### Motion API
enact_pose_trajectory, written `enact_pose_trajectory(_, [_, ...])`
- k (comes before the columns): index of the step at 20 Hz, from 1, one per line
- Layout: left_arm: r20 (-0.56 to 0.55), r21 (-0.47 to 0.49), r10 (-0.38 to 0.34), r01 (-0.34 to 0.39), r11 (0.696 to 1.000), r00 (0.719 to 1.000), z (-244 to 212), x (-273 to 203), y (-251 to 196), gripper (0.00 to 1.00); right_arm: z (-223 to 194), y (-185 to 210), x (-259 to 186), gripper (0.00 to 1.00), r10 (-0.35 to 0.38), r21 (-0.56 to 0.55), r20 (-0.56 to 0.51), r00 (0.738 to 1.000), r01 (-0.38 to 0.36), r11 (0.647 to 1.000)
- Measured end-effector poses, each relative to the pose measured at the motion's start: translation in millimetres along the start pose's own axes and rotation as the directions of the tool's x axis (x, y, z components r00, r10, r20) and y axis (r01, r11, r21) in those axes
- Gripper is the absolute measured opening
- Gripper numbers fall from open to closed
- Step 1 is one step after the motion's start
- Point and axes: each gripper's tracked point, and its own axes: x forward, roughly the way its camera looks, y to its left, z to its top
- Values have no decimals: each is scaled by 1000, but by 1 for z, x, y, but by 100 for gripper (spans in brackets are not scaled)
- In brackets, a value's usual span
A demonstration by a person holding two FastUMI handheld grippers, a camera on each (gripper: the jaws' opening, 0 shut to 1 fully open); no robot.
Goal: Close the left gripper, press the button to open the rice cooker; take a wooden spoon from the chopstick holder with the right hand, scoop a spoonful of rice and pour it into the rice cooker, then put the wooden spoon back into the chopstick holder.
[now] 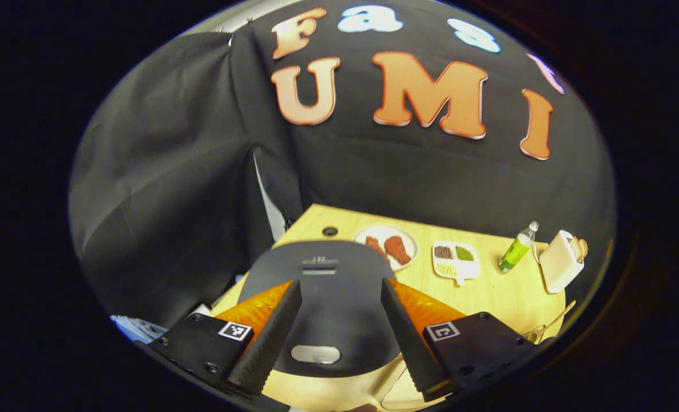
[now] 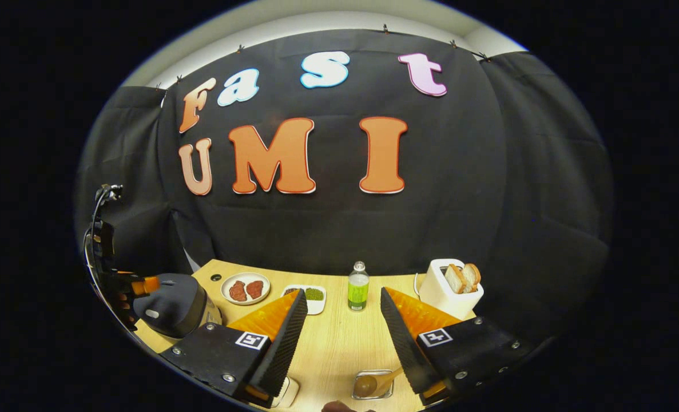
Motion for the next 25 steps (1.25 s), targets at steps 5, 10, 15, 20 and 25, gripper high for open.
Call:
enact_pose_trajectory(5, [208,20,-71,68,997,975,59,-43,-27,95,31,2,-9,81,-1,-18,99,995,3,1000])
enact_pose_trajectory(10, [359,7,-112,117,993,927,94,-83,-40,95,52,3,-18,81,6,-38,185,983,1,999])
enact_pose_trajectory(15, [471,31,-166,172,985,866,114,-118,-53,94,77,8,-28,81,29,-57,302,953,-13,998])
enact_pose_trajectory(20, [521,16,-169,188,982,836,119,-130,-54,95,92,13,-40,80,50,-75,383,922,-22,997])
enact_pose_trajectory(25, [534,9,-159,182,983,830,117,-135,-51,95,86,16,-37,77,56,-77,377,924,-29,997])
